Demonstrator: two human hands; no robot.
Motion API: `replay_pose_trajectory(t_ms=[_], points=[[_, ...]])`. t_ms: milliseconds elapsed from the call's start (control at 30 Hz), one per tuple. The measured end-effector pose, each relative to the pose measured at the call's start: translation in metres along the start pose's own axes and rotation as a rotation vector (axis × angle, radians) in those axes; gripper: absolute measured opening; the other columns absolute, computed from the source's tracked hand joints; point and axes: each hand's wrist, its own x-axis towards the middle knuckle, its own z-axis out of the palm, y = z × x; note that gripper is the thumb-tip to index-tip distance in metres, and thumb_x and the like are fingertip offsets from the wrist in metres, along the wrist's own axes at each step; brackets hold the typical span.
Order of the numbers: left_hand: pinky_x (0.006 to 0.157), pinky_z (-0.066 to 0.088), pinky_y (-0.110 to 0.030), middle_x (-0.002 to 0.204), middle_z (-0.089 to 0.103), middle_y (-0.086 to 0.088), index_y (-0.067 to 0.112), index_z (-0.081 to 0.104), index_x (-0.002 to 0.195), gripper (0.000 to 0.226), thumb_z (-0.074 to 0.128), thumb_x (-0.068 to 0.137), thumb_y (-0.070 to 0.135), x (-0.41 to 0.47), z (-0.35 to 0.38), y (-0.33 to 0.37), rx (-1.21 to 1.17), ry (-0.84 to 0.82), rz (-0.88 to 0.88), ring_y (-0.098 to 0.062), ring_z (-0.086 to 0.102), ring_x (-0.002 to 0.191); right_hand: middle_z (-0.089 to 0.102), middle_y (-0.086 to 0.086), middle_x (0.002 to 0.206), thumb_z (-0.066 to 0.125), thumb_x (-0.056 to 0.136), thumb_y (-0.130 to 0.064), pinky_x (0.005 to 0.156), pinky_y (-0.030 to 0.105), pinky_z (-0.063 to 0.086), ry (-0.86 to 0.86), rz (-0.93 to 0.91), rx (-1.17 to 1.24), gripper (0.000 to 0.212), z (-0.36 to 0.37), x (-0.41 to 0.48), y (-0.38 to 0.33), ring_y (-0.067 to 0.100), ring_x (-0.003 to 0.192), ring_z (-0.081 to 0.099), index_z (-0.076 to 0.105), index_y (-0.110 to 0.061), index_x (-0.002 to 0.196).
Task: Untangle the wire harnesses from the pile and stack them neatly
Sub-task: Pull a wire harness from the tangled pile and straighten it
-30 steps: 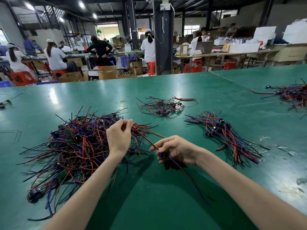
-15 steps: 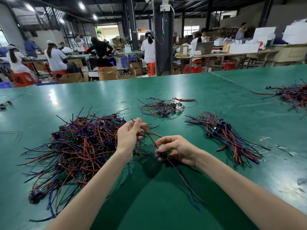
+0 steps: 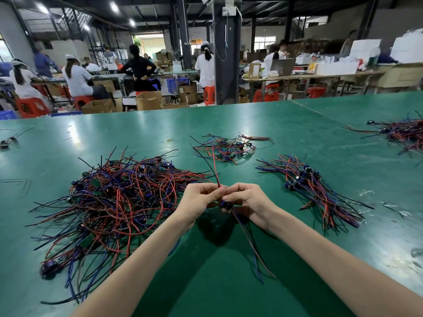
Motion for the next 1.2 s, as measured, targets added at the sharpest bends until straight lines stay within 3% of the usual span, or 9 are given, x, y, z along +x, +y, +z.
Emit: replay_pose_trajectory(t_ms=[100,200,400,667,800,933,1100,1200], points=[[0.061,0.047,-0.012,0.070,0.072,0.007,0.010,0.073,0.089,0.010,0.067,0.084,0.004,-0.001,-0.001,0.001,0.049,-0.022,0.029,0.001,0.061,0.063,0.061,0.014,0.056,0.056,0.074,0.022,0.043,0.024,0.050,0.024,-0.008,0.019,0.023,0.001,0.000,-0.001,0.020,0.043,0.058,0.054,0.001,0.064],[0.070,0.053,-0.022,0.079,0.074,-0.006,0.008,0.075,0.086,0.006,0.070,0.082,0.006,0.000,-0.001,0.002,0.171,0.027,0.113,-0.007,0.062,0.069,0.060,0.012,0.053,0.055,0.073,0.022,0.042,0.022,0.048,0.034,-0.004,0.001,0.024,0.000,0.000,-0.001,0.019,0.042,0.056,0.054,0.000,0.063],[0.062,0.049,-0.014,0.071,0.071,0.005,0.011,0.075,0.079,0.007,0.072,0.081,0.005,-0.004,0.011,0.002,0.264,0.118,0.241,0.002,0.061,0.062,0.057,0.013,0.050,0.050,0.071,0.023,0.049,0.027,0.051,0.057,0.012,0.065,0.026,-0.002,0.002,-0.002,0.022,0.045,0.055,0.050,-0.001,0.060],[0.052,0.047,-0.014,0.064,0.069,-0.002,0.007,0.072,0.076,0.005,0.071,0.080,0.005,0.004,-0.006,0.015,-0.207,0.279,0.059,-0.005,0.059,0.054,0.065,0.017,0.062,0.056,0.074,0.019,0.046,0.026,0.051,-0.059,-0.016,0.015,0.024,0.006,-0.003,-0.009,0.025,0.053,0.065,0.054,-0.002,0.062],[0.051,0.048,-0.013,0.062,0.069,0.001,0.008,0.071,0.074,0.007,0.071,0.080,0.004,0.011,-0.030,0.016,-0.261,0.396,0.042,-0.004,0.058,0.051,0.065,0.020,0.063,0.055,0.074,0.019,0.047,0.027,0.050,-0.127,-0.030,-0.052,0.035,0.008,-0.007,-0.005,0.028,0.056,0.066,0.057,-0.008,0.052],[0.053,0.050,-0.014,0.059,0.068,0.004,0.012,0.071,0.069,0.013,0.072,0.080,0.006,0.016,-0.046,0.016,-0.262,0.482,0.064,-0.004,0.057,0.050,0.066,0.019,0.063,0.055,0.074,0.019,0.047,0.027,0.051,-0.165,-0.020,-0.097,0.034,0.009,-0.009,-0.006,0.026,0.056,0.066,0.057,-0.008,0.053],[0.053,0.048,-0.012,0.058,0.066,0.009,0.013,0.072,0.074,0.008,0.073,0.081,0.010,0.015,-0.047,0.011,0.113,0.553,0.214,-0.004,0.058,0.050,0.066,0.019,0.062,0.054,0.074,0.020,0.047,0.027,0.051,-0.168,-0.002,-0.115,0.033,0.010,-0.008,-0.004,0.026,0.056,0.067,0.056,-0.006,0.054],[0.062,0.048,-0.014,0.072,0.067,0.003,0.008,0.070,0.081,0.003,0.071,0.083,0.009,0.010,-0.048,0.010,0.609,0.572,0.521,-0.011,0.060,0.062,0.066,0.019,0.062,0.054,0.073,0.020,0.047,0.027,0.052,-0.163,0.010,-0.115,0.033,0.008,-0.007,-0.002,0.026,0.055,0.066,0.056,-0.007,0.053]])
